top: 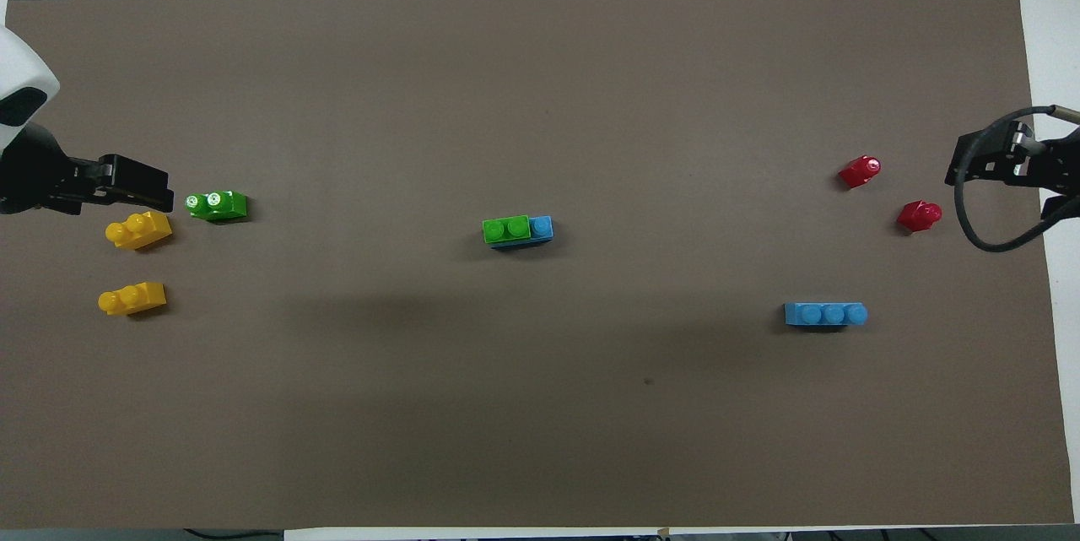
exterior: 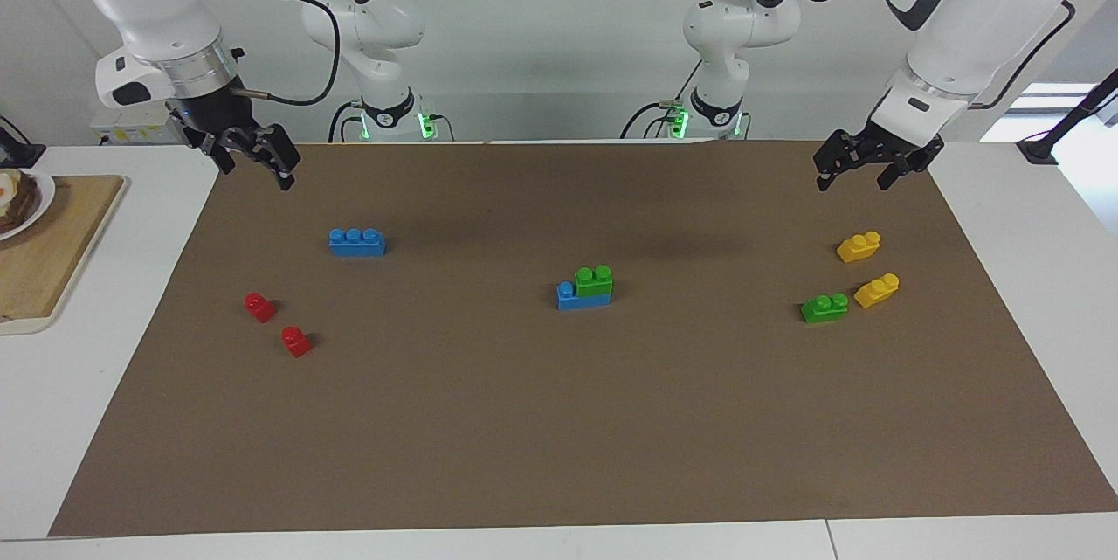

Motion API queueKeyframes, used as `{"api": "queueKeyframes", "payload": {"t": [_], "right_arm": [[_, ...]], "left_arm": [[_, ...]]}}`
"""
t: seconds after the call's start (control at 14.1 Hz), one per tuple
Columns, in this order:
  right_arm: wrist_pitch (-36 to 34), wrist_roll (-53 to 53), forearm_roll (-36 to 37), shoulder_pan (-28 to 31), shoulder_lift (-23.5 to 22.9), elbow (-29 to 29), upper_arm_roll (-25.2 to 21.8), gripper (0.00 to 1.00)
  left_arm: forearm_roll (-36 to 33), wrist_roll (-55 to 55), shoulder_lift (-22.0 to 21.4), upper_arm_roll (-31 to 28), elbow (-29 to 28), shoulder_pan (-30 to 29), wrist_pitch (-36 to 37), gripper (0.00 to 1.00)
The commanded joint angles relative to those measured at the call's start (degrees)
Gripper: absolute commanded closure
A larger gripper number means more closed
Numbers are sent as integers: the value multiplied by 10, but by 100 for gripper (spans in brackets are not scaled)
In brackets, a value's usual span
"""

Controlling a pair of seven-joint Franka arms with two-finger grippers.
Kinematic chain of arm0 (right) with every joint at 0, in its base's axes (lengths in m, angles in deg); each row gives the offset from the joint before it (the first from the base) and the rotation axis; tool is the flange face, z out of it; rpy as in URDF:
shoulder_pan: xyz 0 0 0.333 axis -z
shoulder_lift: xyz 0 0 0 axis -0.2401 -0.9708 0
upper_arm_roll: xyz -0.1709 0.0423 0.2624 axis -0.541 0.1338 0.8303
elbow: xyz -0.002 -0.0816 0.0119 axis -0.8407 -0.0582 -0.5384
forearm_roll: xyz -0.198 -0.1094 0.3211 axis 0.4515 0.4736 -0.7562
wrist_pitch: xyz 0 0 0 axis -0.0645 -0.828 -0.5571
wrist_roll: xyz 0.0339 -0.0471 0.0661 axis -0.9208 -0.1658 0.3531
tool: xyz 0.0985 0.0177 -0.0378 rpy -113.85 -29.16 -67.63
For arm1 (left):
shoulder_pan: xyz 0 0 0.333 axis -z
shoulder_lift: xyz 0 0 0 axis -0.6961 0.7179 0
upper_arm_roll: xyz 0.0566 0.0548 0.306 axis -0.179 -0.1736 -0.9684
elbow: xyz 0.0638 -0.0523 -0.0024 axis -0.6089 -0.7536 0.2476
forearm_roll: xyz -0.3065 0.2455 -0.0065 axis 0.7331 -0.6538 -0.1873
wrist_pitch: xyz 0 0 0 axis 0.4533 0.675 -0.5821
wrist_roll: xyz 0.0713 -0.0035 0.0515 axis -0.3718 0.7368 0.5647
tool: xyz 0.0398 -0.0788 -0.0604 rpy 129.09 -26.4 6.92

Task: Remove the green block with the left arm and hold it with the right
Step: 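Move both grippers toward the joined green-blue brick pair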

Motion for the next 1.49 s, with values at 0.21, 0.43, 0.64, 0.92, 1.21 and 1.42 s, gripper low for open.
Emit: {"api": "queueKeyframes", "payload": {"t": [0.21, 0.43, 0.64, 0.92, 1.21, 1.42], "right_arm": [[-7, -344, -94, -10, -1, -17, 9, 0], [1, -437, -163, -12, -22, -29, 9, 0], [30, -462, -216, -12, -51, -63, 9, 0], [54, -527, -273, -22, -81, -65, 9, 0], [133, -573, -307, -75, -95, -95, 9, 0], [188, -590, -320, -110, -109, -110, 9, 0]], "left_arm": [[7, 180, -5, -1, -23, 37, -7, 0], [17, 308, -15, 0, -55, 59, -44, 0], [35, 421, -18, -1, -68, 59, -79, 0], [35, 559, -30, -1, -107, 69, -101, 0], [35, 614, -40, -1, -122, 89, -92, 0], [33, 709, -39, -1, -123, 91, -121, 0]]}}
